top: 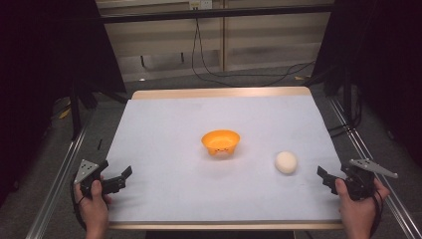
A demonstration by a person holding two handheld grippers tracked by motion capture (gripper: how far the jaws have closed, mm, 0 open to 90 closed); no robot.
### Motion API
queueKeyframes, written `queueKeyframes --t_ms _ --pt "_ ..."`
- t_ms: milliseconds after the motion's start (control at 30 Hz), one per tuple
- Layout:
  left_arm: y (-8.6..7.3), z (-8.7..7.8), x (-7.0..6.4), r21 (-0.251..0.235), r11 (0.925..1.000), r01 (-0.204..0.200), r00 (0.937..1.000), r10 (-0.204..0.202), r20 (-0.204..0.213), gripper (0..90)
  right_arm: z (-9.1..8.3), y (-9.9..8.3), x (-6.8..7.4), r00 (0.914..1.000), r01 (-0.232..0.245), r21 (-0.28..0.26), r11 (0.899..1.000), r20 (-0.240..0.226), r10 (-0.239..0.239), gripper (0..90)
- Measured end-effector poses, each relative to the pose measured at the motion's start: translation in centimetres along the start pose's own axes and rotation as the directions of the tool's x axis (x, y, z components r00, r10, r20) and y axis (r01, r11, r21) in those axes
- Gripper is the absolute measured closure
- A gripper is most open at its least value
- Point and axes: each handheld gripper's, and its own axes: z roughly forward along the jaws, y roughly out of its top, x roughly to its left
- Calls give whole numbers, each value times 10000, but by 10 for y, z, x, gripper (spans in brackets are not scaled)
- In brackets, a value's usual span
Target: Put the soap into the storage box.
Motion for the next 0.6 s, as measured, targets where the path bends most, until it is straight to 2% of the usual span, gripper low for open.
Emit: queueKeyframes --t_ms 133,367,600 --pt "0 0 0 70 10000 -60 10000 60 45 14 3 6 7 9999 76 385 9992 -123 -72 146" --pt "0 0 -1 79 10000 -48 9999 47 97 14 8 11 11 9994 193 845 9962 -303 -168 142" --pt "0 1 -1 115 9998 -154 9999 154 31 14 17 17 18 9976 431 1420 9889 -594 -349 140"
